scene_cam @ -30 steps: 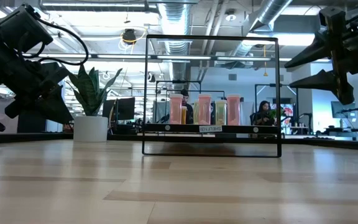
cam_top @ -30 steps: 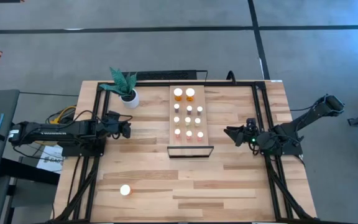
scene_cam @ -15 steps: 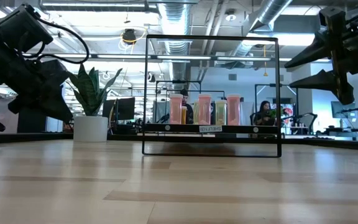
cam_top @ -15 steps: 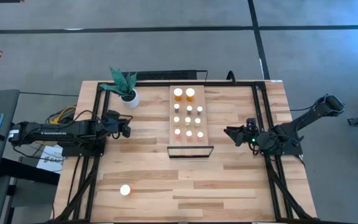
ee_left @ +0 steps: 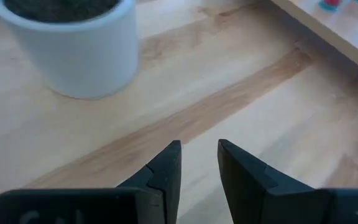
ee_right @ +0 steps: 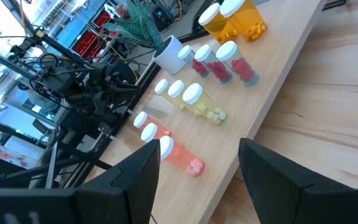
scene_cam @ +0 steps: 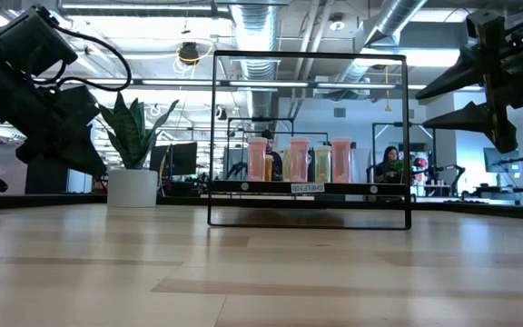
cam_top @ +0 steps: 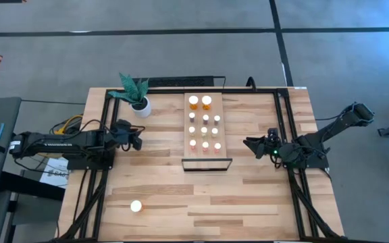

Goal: Pick and place medicine bottles onto shelf by color
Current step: Put the orange pill bottle on the shelf aligned with the other orange pill bottles

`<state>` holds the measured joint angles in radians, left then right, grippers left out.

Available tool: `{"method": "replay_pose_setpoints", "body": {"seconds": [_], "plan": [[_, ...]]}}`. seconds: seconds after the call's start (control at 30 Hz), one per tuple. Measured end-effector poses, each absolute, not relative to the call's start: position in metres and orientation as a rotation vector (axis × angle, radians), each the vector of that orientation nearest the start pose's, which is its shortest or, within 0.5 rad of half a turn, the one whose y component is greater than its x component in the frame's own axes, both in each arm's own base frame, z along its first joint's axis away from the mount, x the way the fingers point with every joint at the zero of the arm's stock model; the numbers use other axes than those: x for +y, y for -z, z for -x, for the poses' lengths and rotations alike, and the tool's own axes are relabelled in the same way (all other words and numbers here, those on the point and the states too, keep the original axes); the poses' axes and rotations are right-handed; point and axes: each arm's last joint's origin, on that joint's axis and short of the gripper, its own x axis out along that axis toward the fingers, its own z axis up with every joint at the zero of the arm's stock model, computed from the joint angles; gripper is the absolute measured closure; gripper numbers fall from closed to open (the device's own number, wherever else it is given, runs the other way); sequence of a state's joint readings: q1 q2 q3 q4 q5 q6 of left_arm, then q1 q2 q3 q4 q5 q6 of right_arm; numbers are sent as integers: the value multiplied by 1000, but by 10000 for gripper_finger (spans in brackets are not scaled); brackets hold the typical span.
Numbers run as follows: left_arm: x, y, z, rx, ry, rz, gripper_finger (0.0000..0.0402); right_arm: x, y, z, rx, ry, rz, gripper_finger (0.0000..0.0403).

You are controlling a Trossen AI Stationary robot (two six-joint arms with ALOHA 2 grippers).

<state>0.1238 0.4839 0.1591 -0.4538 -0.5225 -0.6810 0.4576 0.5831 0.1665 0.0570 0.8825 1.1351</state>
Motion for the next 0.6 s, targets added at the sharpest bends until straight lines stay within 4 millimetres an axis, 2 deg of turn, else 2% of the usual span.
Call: {"method": "replay_pose_setpoints", "body": {"seconds": [0.37, 0.47, 0.6], "plan": [[23, -175, -112, 483, -644, 599, 310, 37, -174, -125, 14, 523, -885, 163], [23, -186, -114, 444, -618, 630, 310, 37, -174, -125, 14, 523, -885, 163], [23, -197, -119, 379, -631, 753, 310, 37, -174, -125, 14, 523, -884, 163]]}}
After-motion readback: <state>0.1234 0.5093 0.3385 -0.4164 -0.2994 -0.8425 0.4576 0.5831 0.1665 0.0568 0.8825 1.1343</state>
